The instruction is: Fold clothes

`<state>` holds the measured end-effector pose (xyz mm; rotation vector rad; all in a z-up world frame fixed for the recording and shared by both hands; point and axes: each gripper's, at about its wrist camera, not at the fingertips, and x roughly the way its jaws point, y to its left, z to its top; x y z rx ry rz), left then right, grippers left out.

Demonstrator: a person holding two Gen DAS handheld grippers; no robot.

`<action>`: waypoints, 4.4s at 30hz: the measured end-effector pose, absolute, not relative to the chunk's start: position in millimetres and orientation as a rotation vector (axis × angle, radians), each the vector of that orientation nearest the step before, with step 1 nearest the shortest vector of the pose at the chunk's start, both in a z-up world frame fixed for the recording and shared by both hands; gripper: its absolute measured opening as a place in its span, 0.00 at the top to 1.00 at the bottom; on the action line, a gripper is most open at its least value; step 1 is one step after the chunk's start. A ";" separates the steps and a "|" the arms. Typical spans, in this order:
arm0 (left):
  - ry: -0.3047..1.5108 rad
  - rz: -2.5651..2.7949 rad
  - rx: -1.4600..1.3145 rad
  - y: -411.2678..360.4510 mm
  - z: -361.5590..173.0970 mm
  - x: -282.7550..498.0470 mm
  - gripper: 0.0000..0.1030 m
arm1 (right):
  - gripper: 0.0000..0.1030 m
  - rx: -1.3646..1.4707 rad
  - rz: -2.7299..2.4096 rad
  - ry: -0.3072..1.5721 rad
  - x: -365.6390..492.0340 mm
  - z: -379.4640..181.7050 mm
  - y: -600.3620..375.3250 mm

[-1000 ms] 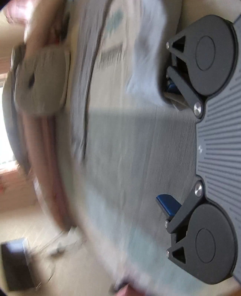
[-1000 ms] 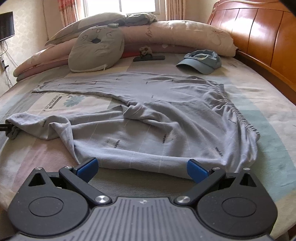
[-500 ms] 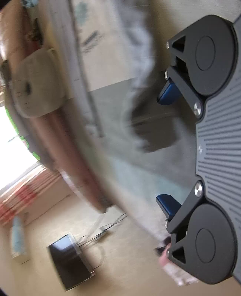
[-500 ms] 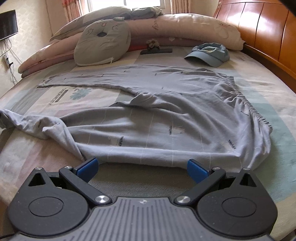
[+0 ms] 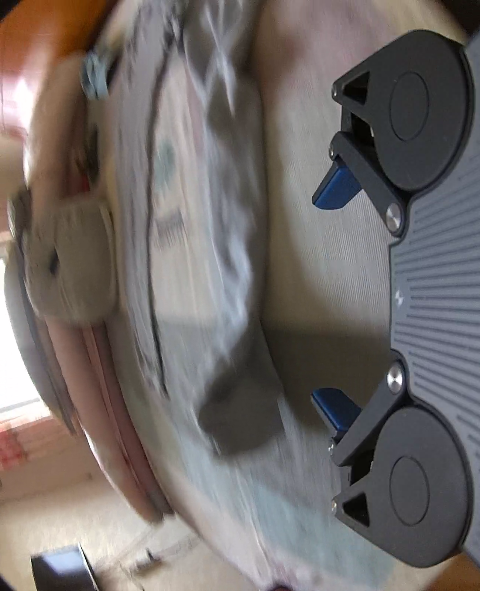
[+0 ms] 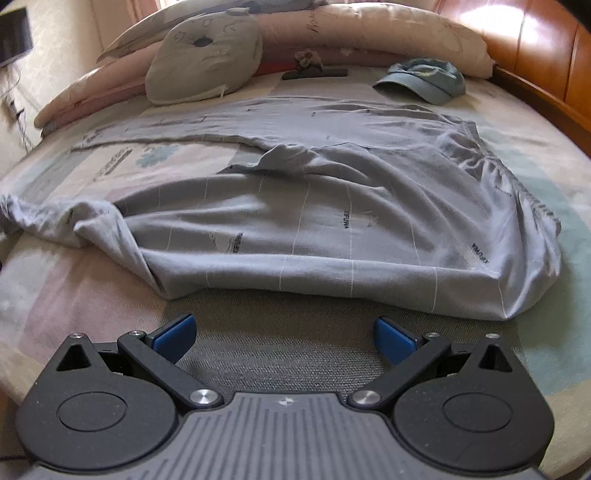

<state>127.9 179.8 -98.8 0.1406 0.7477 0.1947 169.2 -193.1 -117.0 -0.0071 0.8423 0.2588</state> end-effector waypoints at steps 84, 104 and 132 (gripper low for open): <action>0.748 0.223 -0.099 235.8 -99.6 52.2 0.01 | 0.00 0.057 1.196 1.017 253.3 -76.8 12.4; 0.771 0.264 -0.133 253.9 -98.4 34.3 0.01 | 0.00 0.205 1.413 1.100 268.7 -93.5 87.0; 0.873 0.117 0.019 255.2 -103.3 34.9 0.01 | 0.00 0.222 1.366 1.256 318.5 -112.7 175.9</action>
